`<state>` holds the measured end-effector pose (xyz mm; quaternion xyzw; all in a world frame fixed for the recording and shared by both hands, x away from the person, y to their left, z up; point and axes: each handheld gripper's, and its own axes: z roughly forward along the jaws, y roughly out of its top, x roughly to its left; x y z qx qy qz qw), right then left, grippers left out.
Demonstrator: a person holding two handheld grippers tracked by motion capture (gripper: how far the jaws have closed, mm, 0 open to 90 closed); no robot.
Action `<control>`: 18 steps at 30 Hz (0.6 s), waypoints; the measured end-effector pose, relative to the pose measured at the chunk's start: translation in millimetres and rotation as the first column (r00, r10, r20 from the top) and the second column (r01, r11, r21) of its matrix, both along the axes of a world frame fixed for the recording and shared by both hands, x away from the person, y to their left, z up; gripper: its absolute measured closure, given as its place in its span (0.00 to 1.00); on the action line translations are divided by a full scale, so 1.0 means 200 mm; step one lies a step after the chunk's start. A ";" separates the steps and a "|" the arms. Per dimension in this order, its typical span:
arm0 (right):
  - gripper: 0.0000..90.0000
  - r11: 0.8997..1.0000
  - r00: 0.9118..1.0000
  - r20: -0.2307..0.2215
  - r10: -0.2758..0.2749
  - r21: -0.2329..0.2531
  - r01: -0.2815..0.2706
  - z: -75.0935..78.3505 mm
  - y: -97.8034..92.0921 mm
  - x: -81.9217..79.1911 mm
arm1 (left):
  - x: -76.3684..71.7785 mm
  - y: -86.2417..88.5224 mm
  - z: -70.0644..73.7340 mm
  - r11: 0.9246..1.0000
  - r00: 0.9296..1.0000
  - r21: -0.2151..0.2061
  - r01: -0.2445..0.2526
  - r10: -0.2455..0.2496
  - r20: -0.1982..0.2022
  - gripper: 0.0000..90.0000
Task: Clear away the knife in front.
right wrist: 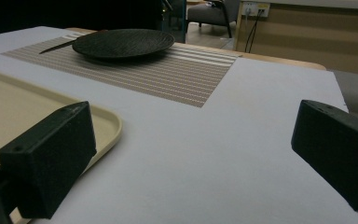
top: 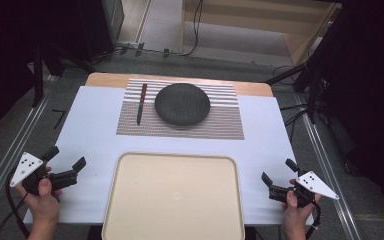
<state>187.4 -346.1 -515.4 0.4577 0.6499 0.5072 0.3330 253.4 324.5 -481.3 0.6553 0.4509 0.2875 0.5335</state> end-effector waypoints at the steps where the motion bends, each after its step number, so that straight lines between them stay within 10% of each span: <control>1: 0.00 1.000 1.000 -0.001 -0.003 -0.004 0.003 0.00 0.00 0.00 | 0.00 0.00 0.00 1.000 1.000 0.000 -0.001 0.001 0.001 0.00; 18: 0.00 1.000 1.000 0.013 -0.002 -0.002 0.002 -0.01 0.00 -0.01 | -0.01 -0.14 0.22 0.998 0.998 -0.013 0.056 -0.055 0.043 0.00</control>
